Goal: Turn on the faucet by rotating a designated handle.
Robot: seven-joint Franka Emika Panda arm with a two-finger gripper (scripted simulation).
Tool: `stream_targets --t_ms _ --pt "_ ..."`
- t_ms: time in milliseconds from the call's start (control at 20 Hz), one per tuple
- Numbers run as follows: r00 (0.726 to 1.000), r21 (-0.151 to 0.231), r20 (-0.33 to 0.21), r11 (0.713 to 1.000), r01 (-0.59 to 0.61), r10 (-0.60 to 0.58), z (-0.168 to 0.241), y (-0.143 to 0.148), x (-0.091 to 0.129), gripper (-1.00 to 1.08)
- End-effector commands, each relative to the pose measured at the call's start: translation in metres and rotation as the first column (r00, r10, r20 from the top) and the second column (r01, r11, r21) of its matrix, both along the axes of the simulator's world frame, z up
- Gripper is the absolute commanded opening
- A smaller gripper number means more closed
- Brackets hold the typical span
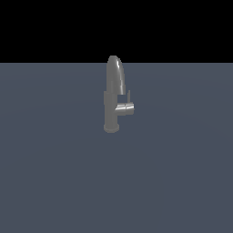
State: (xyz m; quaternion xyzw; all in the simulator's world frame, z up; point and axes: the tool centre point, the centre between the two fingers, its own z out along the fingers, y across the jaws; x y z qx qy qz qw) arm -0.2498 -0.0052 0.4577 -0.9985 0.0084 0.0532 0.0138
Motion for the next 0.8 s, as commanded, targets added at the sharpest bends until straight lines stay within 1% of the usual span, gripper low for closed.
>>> stream_targets --t_ms 0,350,750 --pt "1.000 0.010 -0.013 1.000 0.011 -0.011 -0.001 0.001 0.005 -1.00" --pt "0.995 0.054 -0.076 0.996 0.065 -0.061 -0.003 0.005 0.031 -1.00" --pt "0.973 0.121 -0.185 0.979 0.162 -0.138 -0.011 0.008 0.074 -1.00"
